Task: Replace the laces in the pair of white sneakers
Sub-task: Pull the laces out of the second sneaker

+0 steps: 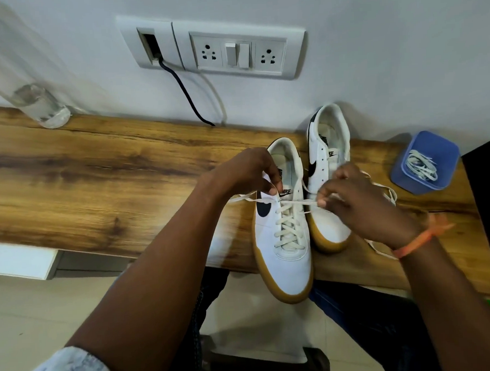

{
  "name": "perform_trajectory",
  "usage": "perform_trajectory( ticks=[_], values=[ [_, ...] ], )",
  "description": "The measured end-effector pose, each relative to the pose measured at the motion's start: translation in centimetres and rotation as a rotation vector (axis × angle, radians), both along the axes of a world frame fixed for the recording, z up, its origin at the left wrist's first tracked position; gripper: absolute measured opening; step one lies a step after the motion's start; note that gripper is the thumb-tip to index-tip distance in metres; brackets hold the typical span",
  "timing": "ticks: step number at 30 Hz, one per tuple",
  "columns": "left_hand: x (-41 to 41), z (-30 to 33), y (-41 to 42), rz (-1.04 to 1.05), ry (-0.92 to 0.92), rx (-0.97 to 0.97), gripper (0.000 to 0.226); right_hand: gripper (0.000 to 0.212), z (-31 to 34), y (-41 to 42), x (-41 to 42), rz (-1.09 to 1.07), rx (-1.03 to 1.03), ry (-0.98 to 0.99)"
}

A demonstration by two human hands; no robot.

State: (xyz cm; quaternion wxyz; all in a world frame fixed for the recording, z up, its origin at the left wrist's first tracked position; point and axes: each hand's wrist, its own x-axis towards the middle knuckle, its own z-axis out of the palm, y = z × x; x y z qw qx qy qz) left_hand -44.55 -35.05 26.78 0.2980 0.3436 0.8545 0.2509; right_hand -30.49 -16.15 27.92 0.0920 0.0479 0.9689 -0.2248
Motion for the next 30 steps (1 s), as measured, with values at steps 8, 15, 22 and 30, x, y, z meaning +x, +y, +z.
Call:
perform_trajectory(
  ticks=[8,15,22,30],
  values=[
    [-0.5,-0.6,0.1,0.002,-0.023,0.007,0.017,0.016,-0.7,-2.5,-0.8,-0.033,-0.034,0.217],
    [-0.6,-0.9,0.2,0.023,-0.05,0.009,0.016,0.01,-2.8,-5.1,-1.5,-0.078,-0.005,0.222],
    [-0.6,-0.8,-0.1,0.04,-0.091,0.013,0.016,0.015,-0.4,1.5,-0.3,-0.246,-0.161,0.077],
    [-0.6,-0.7,0.0,0.046,-0.107,-0.006,0.014,0.022,-1.5,-3.6,-1.1,-0.134,0.022,0.239]
  ],
)
